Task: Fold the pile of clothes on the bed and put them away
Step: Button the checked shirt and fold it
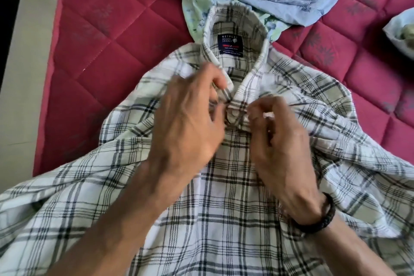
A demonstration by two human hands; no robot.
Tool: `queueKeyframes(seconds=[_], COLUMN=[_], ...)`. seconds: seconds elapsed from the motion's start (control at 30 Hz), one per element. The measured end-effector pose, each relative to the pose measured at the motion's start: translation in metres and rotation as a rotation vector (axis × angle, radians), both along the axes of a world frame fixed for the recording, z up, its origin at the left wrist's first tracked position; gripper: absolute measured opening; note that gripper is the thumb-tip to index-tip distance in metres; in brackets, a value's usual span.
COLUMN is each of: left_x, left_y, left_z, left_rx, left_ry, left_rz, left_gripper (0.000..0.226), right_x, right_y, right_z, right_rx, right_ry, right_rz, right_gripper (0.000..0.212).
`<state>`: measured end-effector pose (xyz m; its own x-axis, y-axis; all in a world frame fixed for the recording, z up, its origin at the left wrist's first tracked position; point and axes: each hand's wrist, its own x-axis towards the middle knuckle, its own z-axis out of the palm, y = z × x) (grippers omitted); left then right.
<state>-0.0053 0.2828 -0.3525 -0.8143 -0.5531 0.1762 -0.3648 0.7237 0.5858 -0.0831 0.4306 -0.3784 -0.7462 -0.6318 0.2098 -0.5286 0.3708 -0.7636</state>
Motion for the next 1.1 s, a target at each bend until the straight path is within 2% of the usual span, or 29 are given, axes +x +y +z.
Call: queueKeyframes(seconds=[0.03, 0.1, 0.17, 0.23, 0.27, 0.3, 0.37, 0.47, 0.5, 0.57, 0.63, 0.67, 0.73, 0.77, 0.83, 0.9, 1.0, 1.07, 1.1], left_x=[0.000, -0.002, -0.002, -0.004, -0.007, -0.010, -0.014, -0.014, -0.011, -0.006, 0.000, 0.003, 0.019, 0.026, 0.051, 0.079, 0.122, 0.151, 0.161], left_y=[-0.011, -0.042, -0.071, -0.090, -0.097, -0.099, -0.099, -0.108, -0.108, -0.109, -0.105, -0.100, -0.085, -0.081, -0.068, -0.059, -0.045, -0.035, -0.034], left_z=[0.000, -0.002, -0.001, -0.002, -0.003, 0.000, 0.015, 0.060, 0.079, 0.122, 0.174, 0.197, 0.254, 0.278, 0.326, 0.370, 0.427, 0.464, 0.478], left_rx=[-0.090, -0.161, 0.009, 0.301, 0.389, 0.428, 0.501, 0.603, 0.615, 0.567, 0.454, 0.392, 0.194, 0.121, -0.035, -0.178, -0.358, -0.458, -0.498], left_ry=[0.020, 0.011, -0.073, -0.163, -0.222, -0.269, -0.271, -0.073, -0.020, 0.060, 0.102, 0.118, 0.112, 0.116, 0.155, 0.216, 0.316, 0.365, 0.395], left_rz=[0.034, 0.067, 0.085, 0.034, -0.002, -0.040, -0.054, -0.061, -0.096, -0.158, -0.231, -0.263, -0.333, -0.370, -0.349, -0.312, -0.245, -0.198, -0.164], left_gripper=[0.037, 0.052, 0.072, 0.091, 0.099, 0.105, 0.099, 0.062, 0.064, 0.089, 0.098, 0.090, 0.050, 0.032, 0.017, 0.014, 0.020, 0.027, 0.033], right_x=[-0.007, -0.035, -0.067, -0.090, -0.097, -0.101, -0.109, -0.128, -0.132, -0.129, -0.114, -0.105, -0.087, -0.082, -0.064, -0.043, -0.008, 0.014, 0.022], right_y=[0.002, 0.009, 0.019, 0.027, 0.030, 0.032, 0.034, 0.037, 0.040, 0.043, 0.039, 0.035, 0.028, 0.024, 0.019, 0.014, 0.009, 0.008, 0.011], right_z=[0.008, 0.021, 0.031, 0.029, 0.026, 0.026, 0.032, 0.069, 0.083, 0.115, 0.143, 0.149, 0.168, 0.177, 0.206, 0.234, 0.265, 0.287, 0.302], right_rx=[-0.061, -0.088, 0.054, 0.256, 0.324, 0.362, 0.383, 0.325, 0.289, 0.281, 0.386, 0.423, 0.336, 0.273, 0.200, 0.206, 0.227, 0.124, 0.035], right_ry=[0.000, 0.141, 0.277, 0.233, 0.179, 0.167, 0.212, 0.222, 0.212, 0.134, 0.033, -0.059, -0.260, -0.323, -0.342, -0.332, -0.052, 0.119, 0.121], right_rz=[-0.042, -0.159, -0.199, -0.131, -0.096, -0.077, -0.096, -0.204, -0.229, -0.182, 0.065, 0.177, 0.235, 0.254, 0.322, 0.391, 0.409, 0.335, 0.314], right_gripper=[0.007, 0.011, 0.027, 0.049, 0.050, 0.042, 0.016, 0.008, 0.008, 0.011, 0.017, 0.028, 0.063, 0.071, 0.060, 0.045, 0.024, 0.026, 0.027])
